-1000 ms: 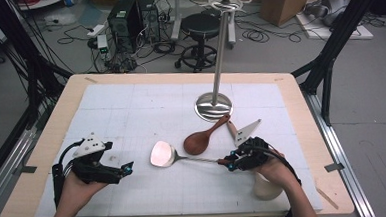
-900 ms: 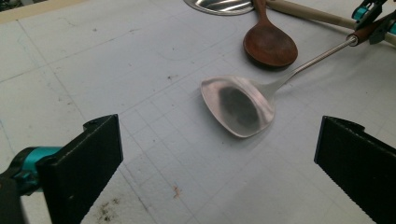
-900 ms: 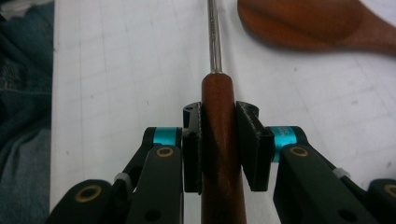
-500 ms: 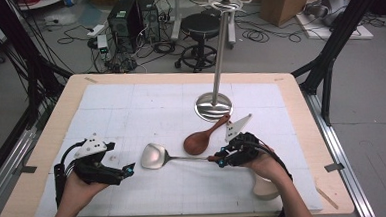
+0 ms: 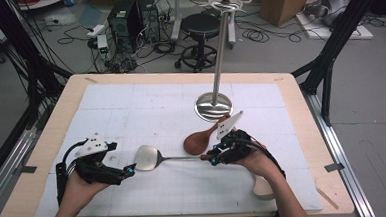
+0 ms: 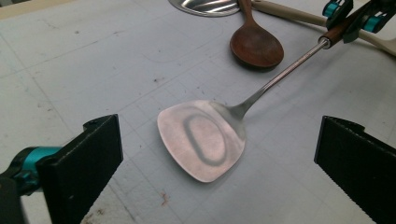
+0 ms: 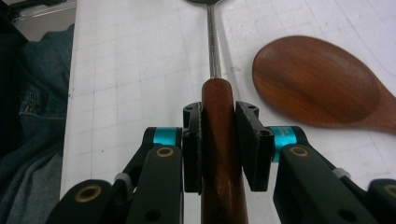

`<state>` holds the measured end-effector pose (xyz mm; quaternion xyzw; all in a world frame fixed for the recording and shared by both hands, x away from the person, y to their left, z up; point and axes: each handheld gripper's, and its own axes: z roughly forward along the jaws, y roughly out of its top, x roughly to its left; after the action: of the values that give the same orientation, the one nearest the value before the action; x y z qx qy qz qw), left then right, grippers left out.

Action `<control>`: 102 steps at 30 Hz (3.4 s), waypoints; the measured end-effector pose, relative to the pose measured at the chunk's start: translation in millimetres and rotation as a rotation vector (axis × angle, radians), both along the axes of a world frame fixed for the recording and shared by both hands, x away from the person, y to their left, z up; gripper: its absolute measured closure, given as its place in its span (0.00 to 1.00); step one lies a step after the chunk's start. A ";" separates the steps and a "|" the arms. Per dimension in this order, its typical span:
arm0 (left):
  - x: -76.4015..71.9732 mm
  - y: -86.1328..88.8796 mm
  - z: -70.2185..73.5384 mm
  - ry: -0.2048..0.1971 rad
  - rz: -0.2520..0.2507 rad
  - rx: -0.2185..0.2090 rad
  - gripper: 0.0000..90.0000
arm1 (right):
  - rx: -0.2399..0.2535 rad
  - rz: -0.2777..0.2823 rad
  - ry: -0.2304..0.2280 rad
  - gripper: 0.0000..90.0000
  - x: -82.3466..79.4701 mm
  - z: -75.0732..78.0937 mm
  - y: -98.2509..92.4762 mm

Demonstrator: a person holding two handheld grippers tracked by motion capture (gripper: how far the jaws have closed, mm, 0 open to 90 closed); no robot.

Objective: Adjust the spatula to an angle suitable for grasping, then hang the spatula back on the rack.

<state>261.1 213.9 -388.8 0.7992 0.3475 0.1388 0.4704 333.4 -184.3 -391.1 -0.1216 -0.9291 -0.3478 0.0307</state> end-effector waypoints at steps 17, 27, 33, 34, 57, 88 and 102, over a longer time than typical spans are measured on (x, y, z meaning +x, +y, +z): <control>9.3 -21.5 -3.7 0.009 -0.057 0.001 0.07 | -0.010 0.029 -0.014 0.81 4.6 8.9 20.1; 15.1 -35.4 -6.6 0.020 -0.117 -0.004 0.16 | -0.009 0.034 -0.021 0.81 4.7 11.8 22.2; 21.3 -46.0 -8.9 0.027 -0.165 -0.003 0.25 | -0.009 0.040 -0.028 0.81 3.4 17.0 26.6; 21.3 -46.0 -8.9 0.027 -0.165 -0.003 0.25 | -0.009 0.040 -0.028 0.81 3.4 17.0 26.6; 36.3 -76.7 -22.6 0.072 -0.268 0.025 0.48 | -0.016 0.068 -0.020 0.81 2.6 19.6 39.9; 40.7 -103.9 -31.9 0.090 -0.362 0.094 0.79 | -0.027 0.104 0.001 0.81 0.2 23.0 51.3; 39.1 -100.1 -27.4 0.075 -0.361 0.096 0.82 | 0.019 0.037 0.015 0.66 1.1 24.7 34.2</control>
<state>300.2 113.8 -416.3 0.8746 0.2088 0.0385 0.4358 334.5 -150.0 -366.4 -0.1066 -0.9276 -0.3551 0.0452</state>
